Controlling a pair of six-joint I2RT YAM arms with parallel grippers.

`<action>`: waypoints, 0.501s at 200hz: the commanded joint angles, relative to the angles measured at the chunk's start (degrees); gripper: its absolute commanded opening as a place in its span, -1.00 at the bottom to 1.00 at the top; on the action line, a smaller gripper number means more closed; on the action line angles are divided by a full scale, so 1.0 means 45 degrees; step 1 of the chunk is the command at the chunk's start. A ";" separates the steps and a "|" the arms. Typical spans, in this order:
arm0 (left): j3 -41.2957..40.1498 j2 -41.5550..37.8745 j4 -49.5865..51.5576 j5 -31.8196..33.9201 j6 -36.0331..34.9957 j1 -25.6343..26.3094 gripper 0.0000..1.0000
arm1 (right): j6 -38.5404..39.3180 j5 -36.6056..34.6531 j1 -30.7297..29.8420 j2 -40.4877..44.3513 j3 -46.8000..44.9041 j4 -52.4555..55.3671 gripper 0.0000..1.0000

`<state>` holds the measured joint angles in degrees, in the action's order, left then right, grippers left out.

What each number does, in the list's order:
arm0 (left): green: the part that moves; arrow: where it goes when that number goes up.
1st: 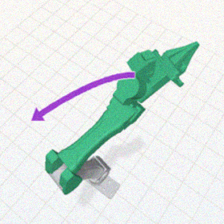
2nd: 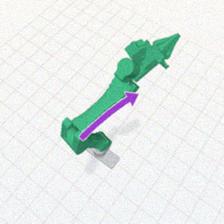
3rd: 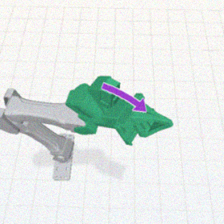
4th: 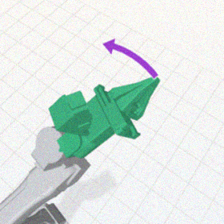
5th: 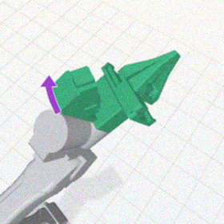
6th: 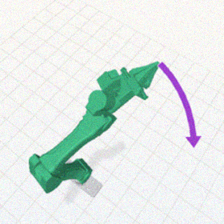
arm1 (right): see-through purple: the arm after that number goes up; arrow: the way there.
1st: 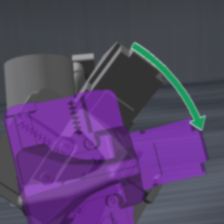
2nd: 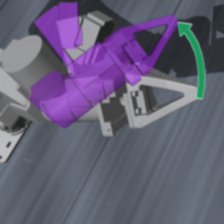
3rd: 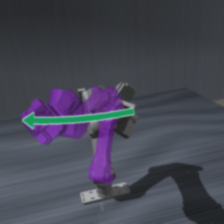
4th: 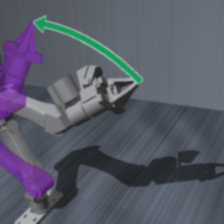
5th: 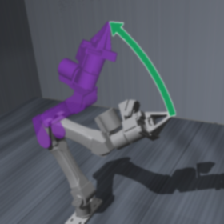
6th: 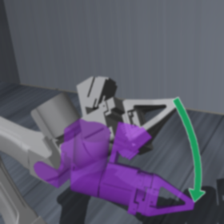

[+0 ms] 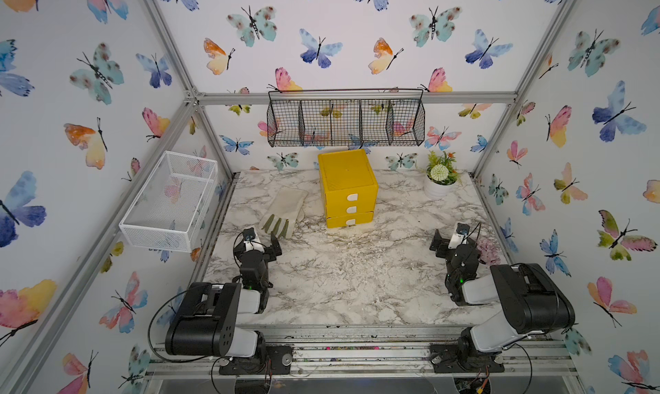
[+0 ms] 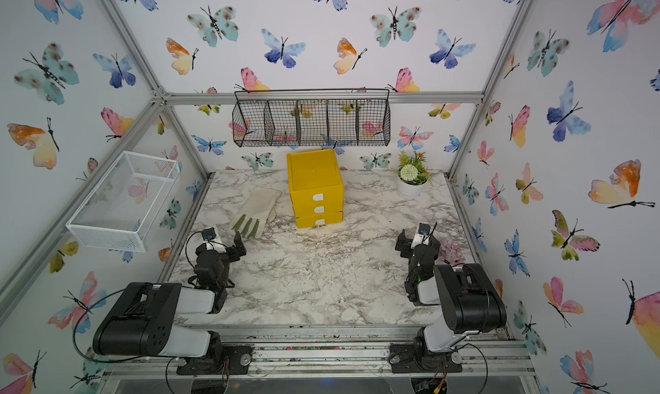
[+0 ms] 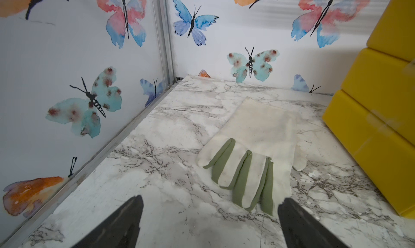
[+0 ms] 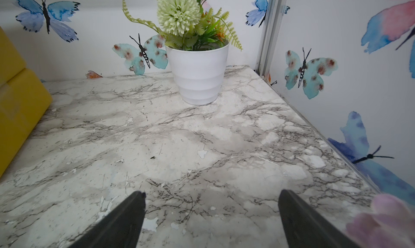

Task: Sort the rolls of trash bags by color and place them into the drawer
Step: Reset both arms

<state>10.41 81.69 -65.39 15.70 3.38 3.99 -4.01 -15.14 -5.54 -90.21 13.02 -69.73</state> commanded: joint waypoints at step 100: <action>0.0186 -0.0278 0.0540 -0.0248 -0.0154 0.0050 0.97 | 0.0051 0.0043 0.0059 0.0126 0.0174 0.0169 0.96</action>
<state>10.68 81.38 -62.89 15.29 3.18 3.99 -3.99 -15.14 -5.54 -90.21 13.02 -68.99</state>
